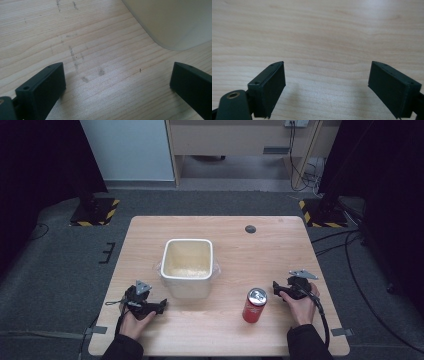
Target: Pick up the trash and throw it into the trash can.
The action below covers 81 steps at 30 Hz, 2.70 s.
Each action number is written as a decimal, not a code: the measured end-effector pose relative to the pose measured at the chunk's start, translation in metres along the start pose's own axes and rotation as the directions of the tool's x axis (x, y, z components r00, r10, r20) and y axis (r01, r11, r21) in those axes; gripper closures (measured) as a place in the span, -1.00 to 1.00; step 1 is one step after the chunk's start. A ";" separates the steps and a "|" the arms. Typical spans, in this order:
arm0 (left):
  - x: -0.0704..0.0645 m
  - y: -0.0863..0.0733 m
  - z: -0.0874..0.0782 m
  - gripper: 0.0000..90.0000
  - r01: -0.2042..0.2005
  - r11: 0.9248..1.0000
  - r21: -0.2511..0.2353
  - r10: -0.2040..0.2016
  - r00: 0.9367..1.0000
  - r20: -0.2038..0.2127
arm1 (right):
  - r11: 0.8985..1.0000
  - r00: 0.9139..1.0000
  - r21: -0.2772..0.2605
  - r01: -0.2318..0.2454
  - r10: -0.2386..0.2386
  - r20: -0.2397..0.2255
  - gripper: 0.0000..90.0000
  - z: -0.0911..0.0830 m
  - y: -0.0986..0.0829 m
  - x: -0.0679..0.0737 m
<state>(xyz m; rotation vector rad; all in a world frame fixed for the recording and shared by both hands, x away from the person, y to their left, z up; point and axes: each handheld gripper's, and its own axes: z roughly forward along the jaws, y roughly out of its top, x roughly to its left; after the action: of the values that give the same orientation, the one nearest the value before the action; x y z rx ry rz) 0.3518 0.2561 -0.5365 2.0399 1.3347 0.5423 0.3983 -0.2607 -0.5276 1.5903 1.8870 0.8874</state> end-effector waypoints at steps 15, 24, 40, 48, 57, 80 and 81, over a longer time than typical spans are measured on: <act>0.000 0.000 0.000 -1.00 -0.001 1.000 0.000 0.001 1.000 0.000 | 0.978 0.993 -0.197 -0.065 0.044 -0.107 -0.67 -0.043 0.019 -0.011; 0.000 0.000 0.000 -1.00 0.000 1.000 0.000 0.000 1.000 0.000 | 0.962 0.988 -0.264 -0.075 0.035 -0.152 -0.67 -0.063 0.032 -0.010; 0.000 0.000 0.000 -1.00 -0.001 1.000 0.000 0.001 1.000 0.000 | 0.925 0.977 -0.371 -0.080 -0.002 -0.215 -0.69 -0.096 0.051 -0.002; 0.000 0.000 0.000 -1.00 -0.001 1.000 0.000 0.001 1.000 0.000 | 0.910 0.967 -0.406 -0.080 -0.028 -0.252 -0.70 -0.110 0.059 0.006; 0.000 0.000 0.000 -1.00 0.000 1.000 0.000 0.000 1.000 0.000 | 0.895 0.954 -0.442 -0.060 -0.078 -0.289 -0.71 -0.127 0.064 0.020; 0.000 0.000 0.000 -1.00 -0.001 1.000 0.000 0.001 1.000 0.000 | 0.906 0.899 -0.424 0.002 -0.188 -0.397 -0.73 -0.136 0.056 0.071; 0.000 0.000 0.000 -1.00 -0.001 1.000 0.001 0.001 1.000 0.000 | 0.908 0.898 -0.419 0.006 -0.189 -0.397 -0.74 -0.135 0.054 0.073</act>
<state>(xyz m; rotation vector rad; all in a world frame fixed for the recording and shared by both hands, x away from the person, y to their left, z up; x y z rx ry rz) 0.3518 0.2562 -0.5364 2.0410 1.3341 0.5423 0.3201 -0.2043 -0.3967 1.0917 1.8710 1.5735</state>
